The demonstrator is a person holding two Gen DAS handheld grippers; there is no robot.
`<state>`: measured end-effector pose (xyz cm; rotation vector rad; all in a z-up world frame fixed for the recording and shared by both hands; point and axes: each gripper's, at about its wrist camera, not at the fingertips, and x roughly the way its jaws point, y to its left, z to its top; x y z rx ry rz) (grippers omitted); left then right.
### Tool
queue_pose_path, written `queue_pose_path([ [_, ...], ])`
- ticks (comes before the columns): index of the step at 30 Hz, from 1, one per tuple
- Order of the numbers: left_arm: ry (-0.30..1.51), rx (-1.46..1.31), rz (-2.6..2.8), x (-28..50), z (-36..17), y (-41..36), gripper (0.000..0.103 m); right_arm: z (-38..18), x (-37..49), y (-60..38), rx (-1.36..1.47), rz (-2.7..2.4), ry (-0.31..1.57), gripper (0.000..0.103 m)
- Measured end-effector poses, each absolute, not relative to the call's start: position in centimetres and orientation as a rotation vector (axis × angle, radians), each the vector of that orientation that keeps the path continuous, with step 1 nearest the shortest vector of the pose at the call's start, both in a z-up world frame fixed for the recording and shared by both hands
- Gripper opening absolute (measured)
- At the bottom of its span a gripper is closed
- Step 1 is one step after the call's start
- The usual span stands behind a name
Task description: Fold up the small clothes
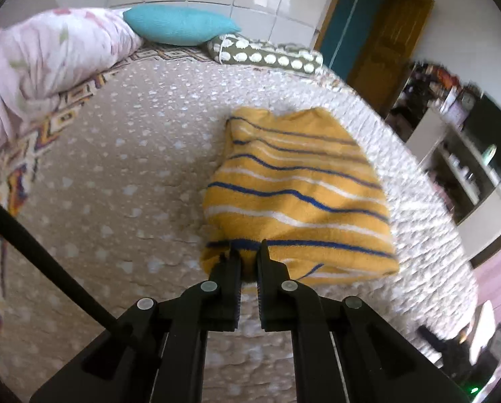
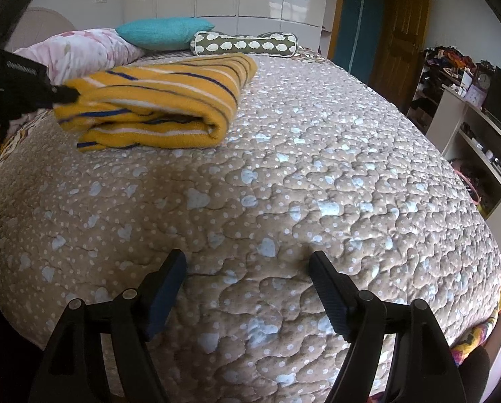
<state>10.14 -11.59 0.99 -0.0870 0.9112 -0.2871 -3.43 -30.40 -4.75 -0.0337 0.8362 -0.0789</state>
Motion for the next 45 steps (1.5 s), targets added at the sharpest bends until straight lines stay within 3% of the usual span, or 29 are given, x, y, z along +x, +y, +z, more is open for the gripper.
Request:
queue_pose_path([
  [4,0.938,0.037,-0.22,10.0,-0.6,-12.4,0.023,-4.7,-3.3,-30.6,-0.024,-0.072,0.844,0.081],
  [9,0.858,-0.05,-0.205,8.5,0.8,-8.9,0.027,-4.9,-3.4,-30.8,-0.013,-0.071,0.842,0.083],
  [12,0.837,-0.12,-0.171,8.9,1.5,-6.3,0.035,-4.9,-3.5,-30.6,-0.019,-0.078,0.836,0.084],
  [21,0.986,-0.211,-0.316,11.5,-2.1,-8.0,0.035,-5.0,-3.2,-30.5,-0.031,-0.077,0.83,0.085],
  [22,0.996,-0.194,-0.346,11.6,-2.5,-8.9,0.035,-5.0,-3.1,-30.5,-0.034,-0.077,0.829,0.085],
  [26,0.976,-0.085,-0.38,11.1,-2.7,-11.5,0.006,-5.1,-3.1,-30.6,-0.035,-0.071,0.823,0.085],
  [28,0.961,-0.043,-0.356,10.8,-2.2,-12.0,0.002,-5.1,-3.2,-30.7,-0.034,-0.069,0.818,0.085],
  [39,0.862,-0.196,-0.176,9.8,1.1,-4.1,0.0,-5.2,-3.4,-30.4,-0.041,-0.076,0.808,0.085],
  [45,0.894,-0.25,-0.276,10.0,0.8,-5.6,0.006,-5.2,-3.4,-30.4,-0.043,-0.078,0.804,0.086],
])
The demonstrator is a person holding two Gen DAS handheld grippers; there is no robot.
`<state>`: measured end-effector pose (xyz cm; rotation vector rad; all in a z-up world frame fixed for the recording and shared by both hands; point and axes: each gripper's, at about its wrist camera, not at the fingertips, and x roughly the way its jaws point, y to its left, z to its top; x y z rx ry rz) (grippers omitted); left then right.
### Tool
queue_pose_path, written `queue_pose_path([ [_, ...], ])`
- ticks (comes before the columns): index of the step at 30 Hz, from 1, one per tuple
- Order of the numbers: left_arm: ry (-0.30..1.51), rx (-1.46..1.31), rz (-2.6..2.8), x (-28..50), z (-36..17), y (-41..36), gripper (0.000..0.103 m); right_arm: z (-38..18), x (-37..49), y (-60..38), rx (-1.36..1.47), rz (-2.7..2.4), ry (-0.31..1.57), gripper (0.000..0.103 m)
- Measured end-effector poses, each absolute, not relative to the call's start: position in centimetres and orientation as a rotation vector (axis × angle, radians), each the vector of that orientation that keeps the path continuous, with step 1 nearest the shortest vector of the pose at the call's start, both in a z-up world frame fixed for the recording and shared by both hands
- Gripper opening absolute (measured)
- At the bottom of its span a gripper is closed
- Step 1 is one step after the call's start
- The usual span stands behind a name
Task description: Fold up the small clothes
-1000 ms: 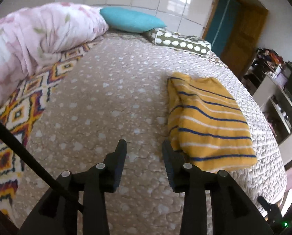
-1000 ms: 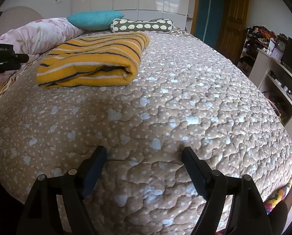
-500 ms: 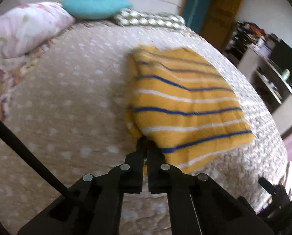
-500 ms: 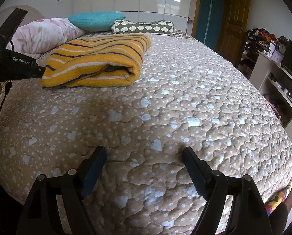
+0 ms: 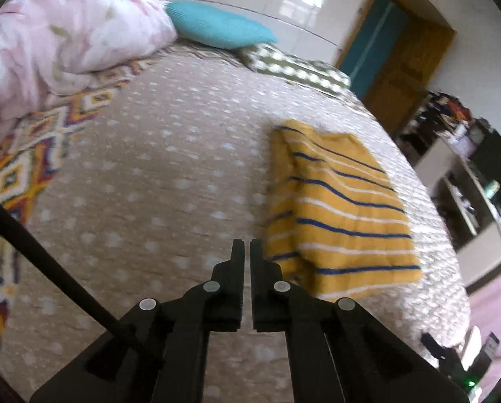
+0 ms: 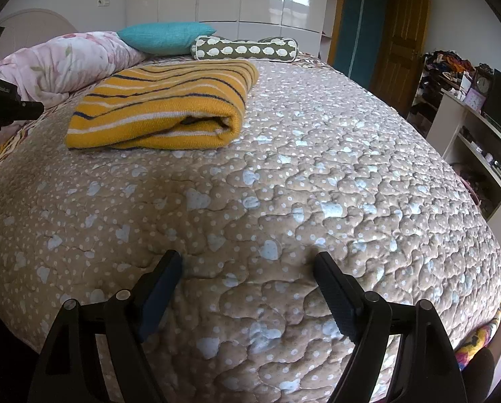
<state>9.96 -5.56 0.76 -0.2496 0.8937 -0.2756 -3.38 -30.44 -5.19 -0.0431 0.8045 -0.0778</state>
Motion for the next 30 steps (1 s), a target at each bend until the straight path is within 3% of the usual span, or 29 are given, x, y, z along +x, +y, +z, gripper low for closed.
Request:
queue_pose_path([
  [2,0.942,-0.277,-0.356,10.4,0.0,-7.0,0.037,-5.2,-3.4,-30.4,-0.044,-0.078,0.803,0.086],
  [5,1.002,-0.296,-0.448,11.3,-2.1,-9.4,0.043,-5.3,-3.4,-30.5,-0.045,-0.076,0.8,0.086],
  [6,1.032,-0.272,-0.463,11.5,-2.9,-10.5,0.037,-5.3,-3.4,-30.5,-0.045,-0.076,0.798,0.086],
  [7,1.048,-0.236,-0.469,11.6,-3.3,-11.3,0.008,-5.3,-3.4,-30.5,-0.047,-0.075,0.797,0.086],
  [12,0.927,-0.175,-0.421,8.9,0.6,-11.0,0.009,-5.3,-3.6,-30.4,-0.05,-0.062,0.791,0.086],
  [14,0.858,-0.166,-0.387,7.3,3.1,-9.7,0.0,-5.4,-3.7,-30.3,-0.045,-0.066,0.785,0.086],
  [19,0.737,-0.114,-0.279,4.3,6.5,-6.8,0.0,-5.4,-3.8,-30.3,-0.044,-0.075,0.78,0.087],
  [21,0.741,-0.116,-0.261,4.7,6.3,-6.3,0.009,-5.4,-3.8,-30.2,-0.043,-0.079,0.781,0.087],
  [23,0.781,-0.126,-0.254,5.8,5.2,-6.1,0.037,-5.3,-3.7,-30.2,-0.045,-0.083,0.782,0.087],
  [25,0.822,-0.175,-0.271,7.0,3.8,-6.2,0.052,-5.3,-3.6,-30.3,-0.046,-0.082,0.783,0.087],
  [30,0.933,-0.266,-0.349,9.7,0.1,-9.0,0.054,-5.4,-3.6,-30.2,-0.044,-0.081,0.776,0.088],
])
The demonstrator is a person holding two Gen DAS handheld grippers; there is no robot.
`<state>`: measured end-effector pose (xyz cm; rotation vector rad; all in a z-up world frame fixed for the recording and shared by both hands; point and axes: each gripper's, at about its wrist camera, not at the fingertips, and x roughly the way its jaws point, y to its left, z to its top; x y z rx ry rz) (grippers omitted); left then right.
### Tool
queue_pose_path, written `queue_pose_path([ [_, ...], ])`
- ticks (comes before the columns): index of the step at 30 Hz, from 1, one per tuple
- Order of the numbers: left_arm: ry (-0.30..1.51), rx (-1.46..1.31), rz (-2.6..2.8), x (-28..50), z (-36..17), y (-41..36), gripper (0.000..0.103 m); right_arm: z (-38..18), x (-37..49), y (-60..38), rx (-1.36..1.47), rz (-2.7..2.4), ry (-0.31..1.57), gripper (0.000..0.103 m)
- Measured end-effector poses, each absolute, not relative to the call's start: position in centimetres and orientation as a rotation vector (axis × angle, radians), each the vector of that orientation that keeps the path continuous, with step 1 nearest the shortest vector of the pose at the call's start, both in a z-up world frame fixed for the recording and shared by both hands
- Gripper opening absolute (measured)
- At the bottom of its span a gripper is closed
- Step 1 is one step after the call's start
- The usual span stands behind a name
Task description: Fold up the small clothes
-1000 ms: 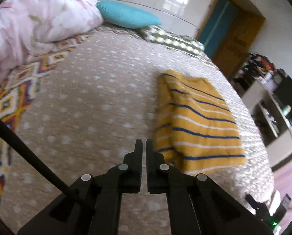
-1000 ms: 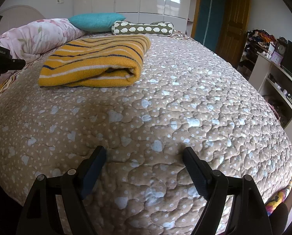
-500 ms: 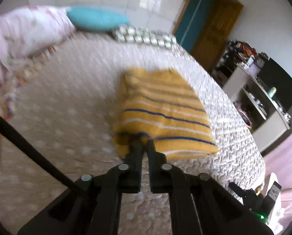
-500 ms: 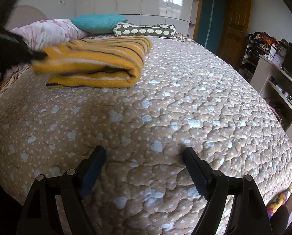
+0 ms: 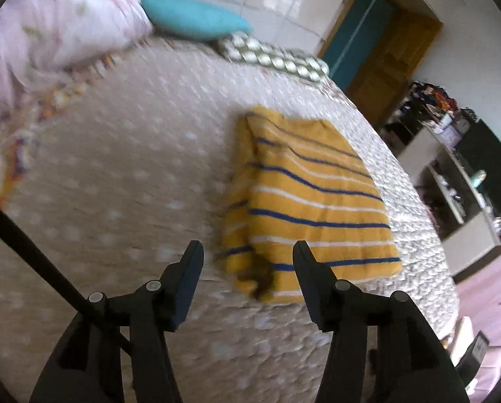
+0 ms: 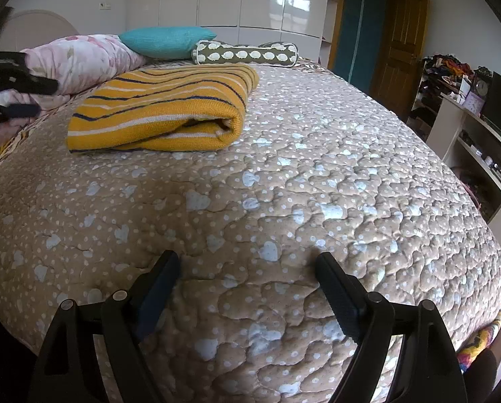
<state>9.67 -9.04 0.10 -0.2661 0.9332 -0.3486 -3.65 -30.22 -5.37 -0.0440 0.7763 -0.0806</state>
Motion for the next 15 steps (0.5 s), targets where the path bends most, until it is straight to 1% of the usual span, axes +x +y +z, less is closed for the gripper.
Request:
queue_pose_path([
  [1,0.967,-0.289,-0.38,10.5,-0.8,-9.7,0.054,-5.4,-3.7,-30.2,-0.044,-0.08,0.775,0.088],
  [2,0.99,-0.306,-0.406,11.2,-1.4,-10.2,0.05,-5.4,-3.7,-30.2,-0.045,-0.08,0.773,0.089],
  [3,1.023,-0.316,-0.446,11.6,-2.0,-10.7,0.038,-5.4,-3.7,-30.2,-0.046,-0.079,0.772,0.089],
  [4,1.05,-0.302,-0.468,11.8,-2.3,-11.2,0.006,-5.4,-3.7,-30.2,-0.046,-0.077,0.772,0.089],
  [5,1.055,-0.276,-0.476,11.6,-2.0,-11.6,0.008,-5.5,-3.7,-30.3,-0.047,-0.075,0.773,0.089],
  [8,0.989,-0.262,-0.53,9.2,0.3,-11.3,0.008,-5.5,-3.8,-30.4,-0.045,-0.068,0.77,0.089],
  [11,0.957,-0.265,-0.567,7.5,2.5,-10.3,0.004,-5.5,-3.8,-30.4,-0.041,-0.072,0.766,0.09],
  [15,0.912,-0.284,-0.544,6.6,4.2,-8.1,0.005,-5.5,-3.8,-30.4,-0.04,-0.076,0.768,0.09],
])
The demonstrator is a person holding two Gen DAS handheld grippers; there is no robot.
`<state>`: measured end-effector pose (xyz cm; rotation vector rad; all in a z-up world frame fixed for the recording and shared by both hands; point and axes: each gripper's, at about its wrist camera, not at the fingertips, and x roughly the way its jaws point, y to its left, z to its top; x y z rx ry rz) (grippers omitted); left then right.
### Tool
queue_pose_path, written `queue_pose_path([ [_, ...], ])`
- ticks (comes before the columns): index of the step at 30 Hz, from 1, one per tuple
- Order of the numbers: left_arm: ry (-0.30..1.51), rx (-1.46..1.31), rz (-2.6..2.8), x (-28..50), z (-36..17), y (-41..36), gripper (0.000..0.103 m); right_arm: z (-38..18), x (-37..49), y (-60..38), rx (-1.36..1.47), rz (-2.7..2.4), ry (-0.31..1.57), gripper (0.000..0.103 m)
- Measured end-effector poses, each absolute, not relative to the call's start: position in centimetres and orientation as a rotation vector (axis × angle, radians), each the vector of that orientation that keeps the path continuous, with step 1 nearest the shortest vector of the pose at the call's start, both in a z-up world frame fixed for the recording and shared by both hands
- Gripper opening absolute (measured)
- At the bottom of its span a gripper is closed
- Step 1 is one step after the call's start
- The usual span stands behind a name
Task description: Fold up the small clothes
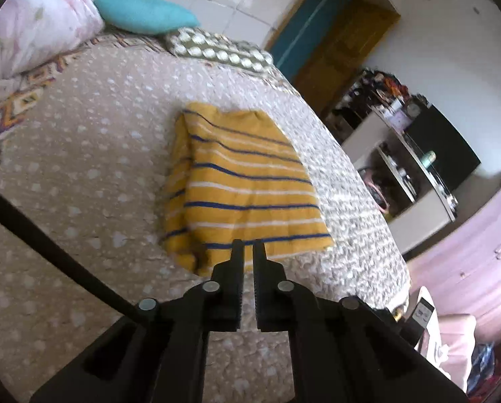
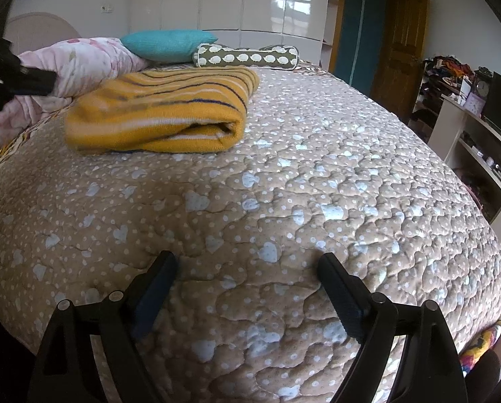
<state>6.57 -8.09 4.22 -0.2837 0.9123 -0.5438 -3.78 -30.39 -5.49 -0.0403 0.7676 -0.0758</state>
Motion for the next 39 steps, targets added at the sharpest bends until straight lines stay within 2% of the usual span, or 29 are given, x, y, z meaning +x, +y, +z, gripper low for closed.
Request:
queue_pose_path([
  [3,0.917,-0.278,-0.434,7.4,3.5,-7.1,0.011,-5.5,-3.7,-30.3,-0.037,-0.081,0.771,0.09],
  [5,0.954,-0.293,-0.398,8.2,2.5,-6.9,0.036,-5.5,-3.7,-30.3,-0.04,-0.082,0.771,0.09],
  [6,0.97,-0.293,-0.374,8.4,1.8,-7.0,0.04,-5.5,-3.7,-30.4,-0.04,-0.081,0.771,0.09],
  [9,0.996,-0.258,-0.327,8.6,0.4,-8.0,0.042,-5.5,-3.7,-30.4,-0.038,-0.079,0.768,0.091],
  [11,0.993,-0.244,-0.318,8.3,-0.1,-8.9,0.057,-5.6,-3.7,-30.4,-0.035,-0.078,0.765,0.091],
  [14,0.973,-0.201,-0.31,8.2,-0.3,-10.5,0.072,-5.6,-3.8,-30.4,-0.034,-0.077,0.761,0.092],
  [16,0.961,-0.147,-0.297,8.6,-0.5,-11.7,0.072,-5.6,-3.8,-30.5,-0.035,-0.078,0.76,0.092],
  [17,0.962,-0.125,-0.304,8.9,-0.7,-12.3,0.068,-5.6,-3.8,-30.4,-0.035,-0.079,0.759,0.092],
  [18,0.976,-0.099,-0.337,9.4,-1.0,-12.9,0.054,-5.6,-3.8,-30.4,-0.036,-0.08,0.759,0.092],
  [19,1.012,-0.079,-0.369,9.9,-1.5,-13.3,0.005,-5.6,-3.8,-30.4,-0.036,-0.079,0.759,0.092],
  [20,1.048,-0.087,-0.375,10.4,-1.9,-13.2,0.006,-5.6,-3.7,-30.5,-0.038,-0.077,0.76,0.092],
  [25,1.007,-0.152,-0.306,10.9,-1.2,-10.3,0.006,-5.6,-4.0,-30.4,-0.037,-0.075,0.754,0.092],
  [30,1.046,-0.175,-0.291,11.6,-3.3,-9.4,0.008,-5.6,-3.9,-30.3,-0.038,-0.078,0.755,0.092],
  [31,1.041,-0.182,-0.29,11.6,-3.5,-9.4,0.011,-5.6,-3.9,-30.3,-0.038,-0.078,0.759,0.092],
  [33,1.036,-0.2,-0.274,11.3,-3.6,-9.0,0.023,-5.2,-3.8,-30.2,-0.04,-0.077,0.778,0.092],
  [34,1.035,-0.205,-0.265,11.0,-3.3,-8.7,0.033,-4.7,-3.8,-30.1,-0.037,-0.072,0.785,0.092],
  [35,1.029,-0.203,-0.262,10.7,-3.3,-8.7,0.037,-4.0,-3.9,-30.2,-0.032,-0.057,0.773,0.09],
  [39,0.961,-0.115,-0.21,8.6,-1.1,-8.8,0.04,0.7,-2.6,-29.3,-0.088,-0.022,0.625,0.087],
])
